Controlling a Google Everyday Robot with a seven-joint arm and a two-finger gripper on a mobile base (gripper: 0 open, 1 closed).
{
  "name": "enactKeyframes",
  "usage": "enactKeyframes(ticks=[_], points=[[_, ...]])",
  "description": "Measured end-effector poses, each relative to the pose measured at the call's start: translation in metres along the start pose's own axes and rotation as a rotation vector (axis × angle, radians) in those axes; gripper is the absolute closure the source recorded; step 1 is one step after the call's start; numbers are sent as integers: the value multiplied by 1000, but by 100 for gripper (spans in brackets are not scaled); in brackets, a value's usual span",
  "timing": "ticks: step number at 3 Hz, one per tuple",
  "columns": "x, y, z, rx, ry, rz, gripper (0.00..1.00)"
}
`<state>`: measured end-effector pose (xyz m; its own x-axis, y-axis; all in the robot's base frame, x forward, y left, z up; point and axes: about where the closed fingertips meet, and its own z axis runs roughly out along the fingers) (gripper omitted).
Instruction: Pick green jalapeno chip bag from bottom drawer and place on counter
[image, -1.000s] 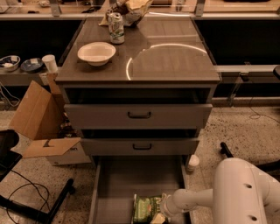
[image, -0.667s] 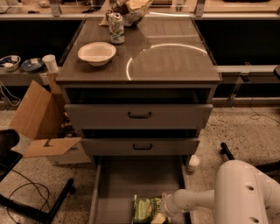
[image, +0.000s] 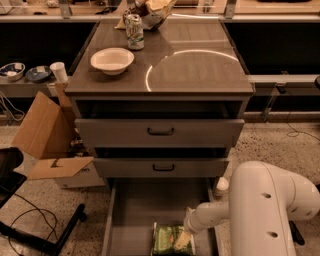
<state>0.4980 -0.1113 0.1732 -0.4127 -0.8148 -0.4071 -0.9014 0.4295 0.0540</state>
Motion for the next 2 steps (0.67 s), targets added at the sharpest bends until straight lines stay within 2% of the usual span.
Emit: enactKeyframes(ticks=[1, 2], points=[[-9, -7, -9, 2, 1, -9, 0], [-6, -3, 2, -19, -10, 11, 0]])
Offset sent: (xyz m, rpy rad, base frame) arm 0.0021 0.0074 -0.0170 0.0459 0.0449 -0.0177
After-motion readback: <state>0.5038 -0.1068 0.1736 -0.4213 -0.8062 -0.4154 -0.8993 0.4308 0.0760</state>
